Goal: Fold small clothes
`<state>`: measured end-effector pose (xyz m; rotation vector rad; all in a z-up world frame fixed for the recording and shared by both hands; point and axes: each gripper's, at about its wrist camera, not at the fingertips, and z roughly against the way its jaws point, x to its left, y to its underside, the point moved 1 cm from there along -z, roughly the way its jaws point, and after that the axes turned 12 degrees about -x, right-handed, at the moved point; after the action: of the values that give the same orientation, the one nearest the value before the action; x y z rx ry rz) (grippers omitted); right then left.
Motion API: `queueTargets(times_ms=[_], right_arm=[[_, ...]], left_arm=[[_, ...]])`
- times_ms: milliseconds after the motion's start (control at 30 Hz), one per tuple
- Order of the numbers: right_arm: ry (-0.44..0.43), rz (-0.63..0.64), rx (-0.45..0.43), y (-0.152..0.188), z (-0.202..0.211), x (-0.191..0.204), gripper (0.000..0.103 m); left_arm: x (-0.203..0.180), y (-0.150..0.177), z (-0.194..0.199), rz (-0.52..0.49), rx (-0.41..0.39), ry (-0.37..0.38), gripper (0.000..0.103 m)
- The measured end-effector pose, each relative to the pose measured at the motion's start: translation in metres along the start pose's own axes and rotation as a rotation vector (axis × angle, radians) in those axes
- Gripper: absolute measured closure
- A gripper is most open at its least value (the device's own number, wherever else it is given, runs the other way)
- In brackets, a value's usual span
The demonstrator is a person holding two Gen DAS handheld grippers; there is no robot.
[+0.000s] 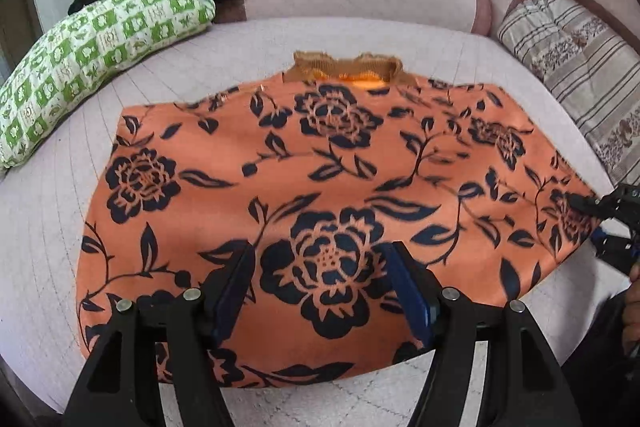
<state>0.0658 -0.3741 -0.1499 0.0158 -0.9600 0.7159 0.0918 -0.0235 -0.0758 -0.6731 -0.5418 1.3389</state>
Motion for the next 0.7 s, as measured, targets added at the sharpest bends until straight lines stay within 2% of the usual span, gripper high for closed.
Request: queueTargets(times_ms=[33, 133, 167, 233, 333, 467, 600, 667, 700], right_arm=[[0.009, -0.017, 0.000, 0.000, -0.001, -0.003, 0.068], [-0.013, -0.044, 0.008, 0.000, -0.003, -0.009, 0.067], [-0.013, -0.028, 0.013, -0.001, -0.003, -0.007, 0.069], [0.004, 0.020, 0.000, -0.003, 0.000, -0.001, 0.086], [0.007, 0.116, -0.025, -0.004, 0.009, 0.020, 0.088], [0.019, 0.179, -0.037, -0.004, 0.014, 0.034, 0.088], [0.066, 0.145, 0.000, -0.003, 0.004, 0.021, 0.082], [0.068, 0.122, 0.005, -0.003, 0.002, 0.014, 0.075], [0.059, 0.103, 0.010, -0.003, 0.002, 0.011, 0.065]], left_arm=[[-0.002, 0.000, -0.002, -0.008, 0.007, -0.002, 0.034], [-0.003, 0.007, -0.012, -0.020, 0.046, -0.021, 0.034], [-0.004, 0.007, -0.011, -0.027, 0.036, -0.026, 0.034], [-0.006, 0.008, -0.011, -0.031, 0.037, -0.030, 0.033], [-0.005, 0.008, -0.012, -0.029, 0.040, -0.027, 0.032], [-0.006, 0.008, -0.012, -0.034, 0.038, -0.026, 0.032], [-0.004, 0.007, -0.010, -0.028, 0.048, -0.021, 0.032], [-0.001, 0.005, -0.004, -0.007, 0.037, -0.011, 0.032], [0.000, 0.003, -0.001, -0.002, 0.027, -0.015, 0.032]])
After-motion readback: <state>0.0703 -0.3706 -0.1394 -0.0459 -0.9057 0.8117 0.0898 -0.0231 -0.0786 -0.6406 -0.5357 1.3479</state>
